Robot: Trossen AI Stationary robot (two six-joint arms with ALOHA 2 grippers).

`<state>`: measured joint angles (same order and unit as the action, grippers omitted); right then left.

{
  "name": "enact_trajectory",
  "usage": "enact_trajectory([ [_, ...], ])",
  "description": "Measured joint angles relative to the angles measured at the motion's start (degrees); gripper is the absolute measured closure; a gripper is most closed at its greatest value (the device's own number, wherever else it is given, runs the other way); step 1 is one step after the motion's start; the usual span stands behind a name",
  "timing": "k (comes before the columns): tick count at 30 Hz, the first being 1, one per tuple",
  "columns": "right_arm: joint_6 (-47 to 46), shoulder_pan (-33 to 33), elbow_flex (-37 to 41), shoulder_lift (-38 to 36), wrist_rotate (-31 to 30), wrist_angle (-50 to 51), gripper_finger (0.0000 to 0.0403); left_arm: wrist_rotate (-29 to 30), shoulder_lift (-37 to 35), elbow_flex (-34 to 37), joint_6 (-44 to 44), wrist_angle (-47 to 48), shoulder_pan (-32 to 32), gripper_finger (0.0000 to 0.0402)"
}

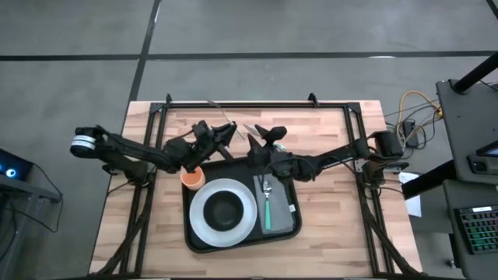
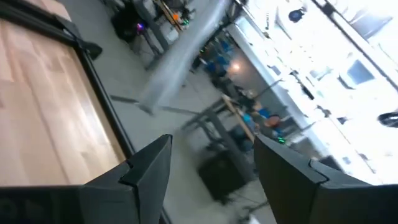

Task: Set up tray
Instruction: Put the blue and white fork on the gray table napkin to the right of the blue spoon

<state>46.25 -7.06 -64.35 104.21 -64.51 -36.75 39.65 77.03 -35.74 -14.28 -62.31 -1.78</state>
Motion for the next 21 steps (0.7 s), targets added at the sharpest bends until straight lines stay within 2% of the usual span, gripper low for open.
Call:
enact_trajectory([
  [8,11.35,-2.15,-6.63,6.31,-8.54,0.04,0.0188,-0.02,1.23,-0.94,-8.93,-3.32,2.32,0.0383],
  [12,16.40,-2.07,-10.68,9.94,-12.40,-0.11,0.0188,-2.09,0.80,-0.86,-11.63,-3.11,2.27,0.0383],
  [16,18.40,-2.10,-13.83,12.96,-13.13,0.13,0.0188,-3.37,0.75,-0.44,-11.80,-3.12,2.25,0.0383],
  [21,18.91,-2.33,-14.25,12.86,-12.98,-0.06,0.0189,-3.66,0.49,0.60,-11.96,-2.78,2.25,0.0383],
])
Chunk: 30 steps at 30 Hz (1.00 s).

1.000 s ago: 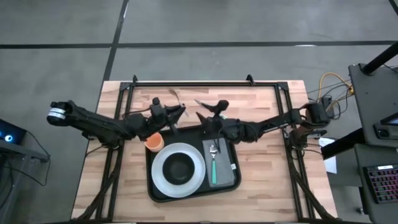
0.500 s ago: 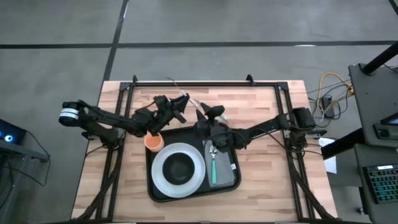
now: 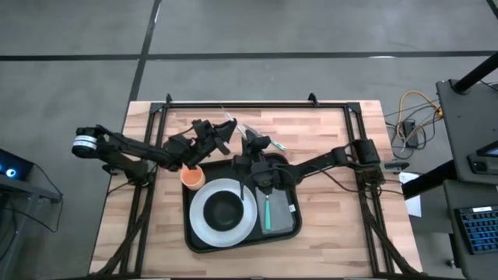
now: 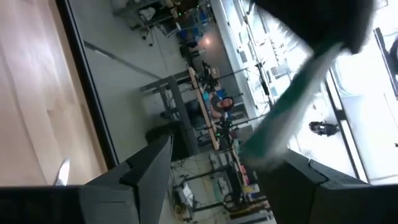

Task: Set up tray
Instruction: Put the blue and white fork on the gray table napkin to the right of the blue spoon

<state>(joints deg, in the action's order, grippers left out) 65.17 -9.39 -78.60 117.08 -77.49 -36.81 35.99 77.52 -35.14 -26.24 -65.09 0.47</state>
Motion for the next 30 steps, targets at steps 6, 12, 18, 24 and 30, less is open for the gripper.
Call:
enact_trajectory([
  [6,1.27,-0.32,0.28,-1.01,0.60,-0.03,0.0206,-0.39,-0.01,1.78,-1.54,0.04,-0.04,0.0383],
  [12,2.78,-1.11,0.28,-1.51,0.83,0.06,0.0230,-0.45,-1.34,2.84,-1.09,-0.07,0.02,0.0383],
  [18,0.87,-1.16,0.84,-4.28,0.66,3.38,0.0244,-0.50,-8.59,5.01,9.47,0.17,-0.07,0.0383],
  [24,-5.46,-1.11,4.69,-8.72,-0.42,4.07,0.0254,-2.95,-17.97,8.62,12.20,11.48,-0.11,0.0383],
  [30,-13.93,-0.37,12.67,-15.97,7.78,3.99,0.0256,-4.93,-21.96,10.69,10.61,20.74,-0.15,0.0383],
])
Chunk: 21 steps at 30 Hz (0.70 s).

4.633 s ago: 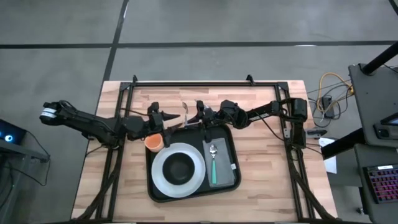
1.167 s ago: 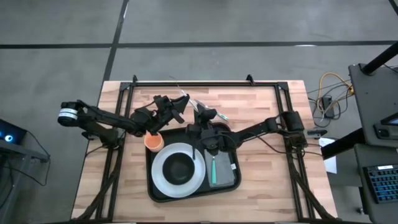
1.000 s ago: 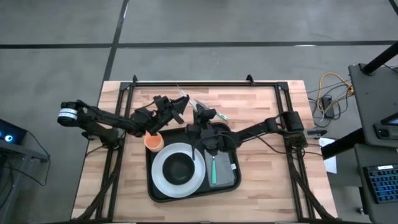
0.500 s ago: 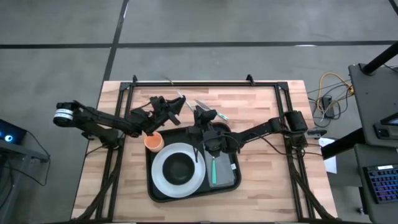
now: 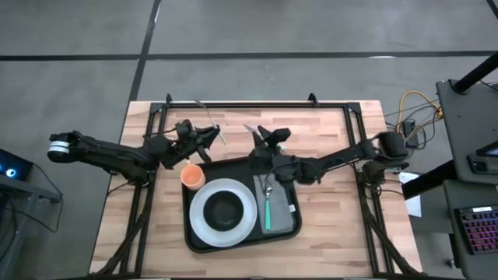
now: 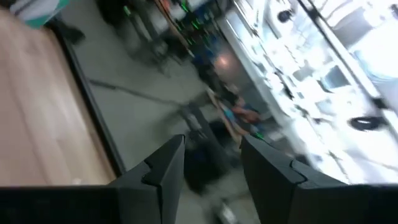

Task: Set up tray
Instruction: Put the blue and white fork on the gray table napkin to the right of the blue spoon

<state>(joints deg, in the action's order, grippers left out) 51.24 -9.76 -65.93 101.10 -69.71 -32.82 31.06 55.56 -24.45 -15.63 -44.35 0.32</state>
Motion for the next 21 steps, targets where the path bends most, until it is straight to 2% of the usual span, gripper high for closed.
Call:
enact_trajectory([
  [6,-12.23,2.23,10.87,-12.26,15.52,2.77,0.0279,-2.72,0.36,0.32,-0.20,2.46,-0.02,0.0383],
  [8,-18.72,4.28,14.45,-17.14,24.97,5.23,0.0294,-3.03,0.36,-0.35,-1.30,6.01,-0.02,0.0383],
  [11,-27.80,8.71,19.59,-23.10,44.03,7.09,0.0324,-3.17,0.38,-1.92,-3.18,11.85,-0.16,0.0383],
  [14,-32.90,12.76,23.39,-27.33,56.53,6.85,0.0359,-3.44,1.19,-3.81,-3.60,15.71,-1.07,0.0383],
  [17,-33.55,15.28,26.11,-29.98,62.56,6.75,0.0388,-3.65,2.27,-5.46,-4.76,17.86,-2.68,0.0383],
  [21,-34.17,17.04,28.01,-32.11,63.77,6.78,0.0394,-3.74,5.01,-8.53,-4.98,19.64,-5.11,0.0383],
])
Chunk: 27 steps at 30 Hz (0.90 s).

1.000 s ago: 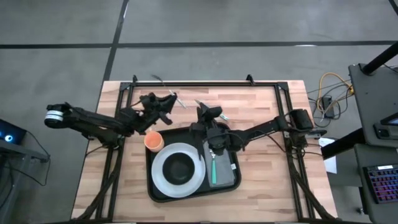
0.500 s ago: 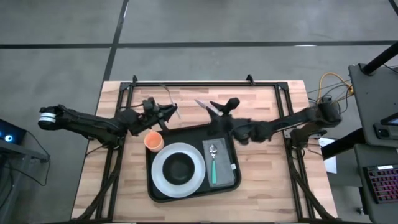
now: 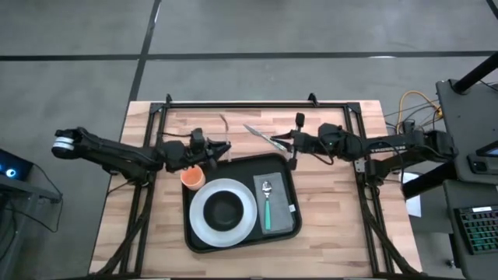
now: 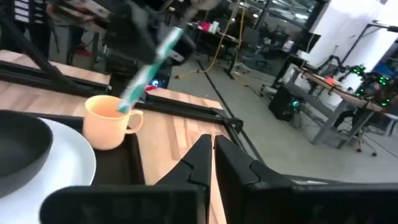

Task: Set up tray
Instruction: Put the blue and white fork on the gray table napkin to the right of the blue spoon

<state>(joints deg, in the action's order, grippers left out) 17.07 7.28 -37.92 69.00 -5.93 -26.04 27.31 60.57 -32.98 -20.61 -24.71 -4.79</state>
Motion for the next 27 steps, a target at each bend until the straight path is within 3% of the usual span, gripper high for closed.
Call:
enact_trajectory([
  [5,-0.67,2.09,1.30,-1.83,-0.02,0.22,0.0394,-0.31,6.27,-4.35,-2.17,0.97,-2.52,0.0383],
  [10,-6.76,5.70,3.27,-5.32,0.05,-0.21,0.0394,-0.29,13.31,-10.31,-6.87,8.08,-4.66,0.0383],
  [19,-7.91,9.11,10.95,-13.39,0.44,0.14,0.0394,0.15,27.10,-26.48,-15.57,16.88,-9.04,0.0383],
  [27,-7.55,9.02,14.17,-22.46,0.62,0.54,0.0394,0.50,38.09,-41.84,-30.42,31.09,-10.94,0.0383],
])
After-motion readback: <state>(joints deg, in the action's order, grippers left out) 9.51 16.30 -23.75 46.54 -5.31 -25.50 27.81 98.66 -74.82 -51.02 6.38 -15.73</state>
